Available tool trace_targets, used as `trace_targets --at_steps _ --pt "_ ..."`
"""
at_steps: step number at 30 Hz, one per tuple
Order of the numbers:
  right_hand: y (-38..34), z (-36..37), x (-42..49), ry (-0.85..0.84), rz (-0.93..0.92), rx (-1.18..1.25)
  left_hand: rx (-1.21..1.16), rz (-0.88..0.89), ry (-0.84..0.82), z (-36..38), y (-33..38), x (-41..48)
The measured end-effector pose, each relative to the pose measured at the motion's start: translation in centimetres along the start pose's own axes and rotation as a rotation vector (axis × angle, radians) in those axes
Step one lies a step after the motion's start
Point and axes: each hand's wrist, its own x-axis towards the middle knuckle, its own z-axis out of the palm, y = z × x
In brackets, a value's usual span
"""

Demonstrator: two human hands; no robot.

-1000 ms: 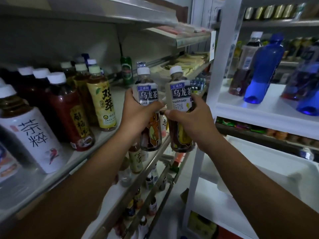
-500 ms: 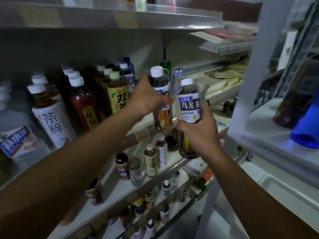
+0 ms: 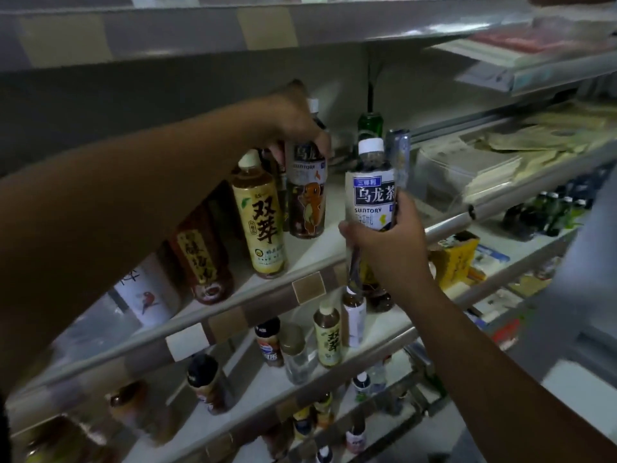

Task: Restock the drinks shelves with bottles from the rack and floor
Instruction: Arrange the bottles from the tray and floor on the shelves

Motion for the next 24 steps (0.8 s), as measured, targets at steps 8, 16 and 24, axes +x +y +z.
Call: trace_targets --at_steps 8,16,24 --pt "1.6 4.1 4.3 -0.15 -0.077 0.107 0.146 0.014 -0.024 -0.7 -1.9 5.3" --pt "3.8 6.7 6.1 -0.191 -0.084 0.188 0.221 -0.026 -0.169 0.5 -3.1 7.2" --pt "4.9 7.3 6.9 -0.231 -0.096 0.218 0.187 -0.055 -0.177 -0.2 -3.1 6.3"
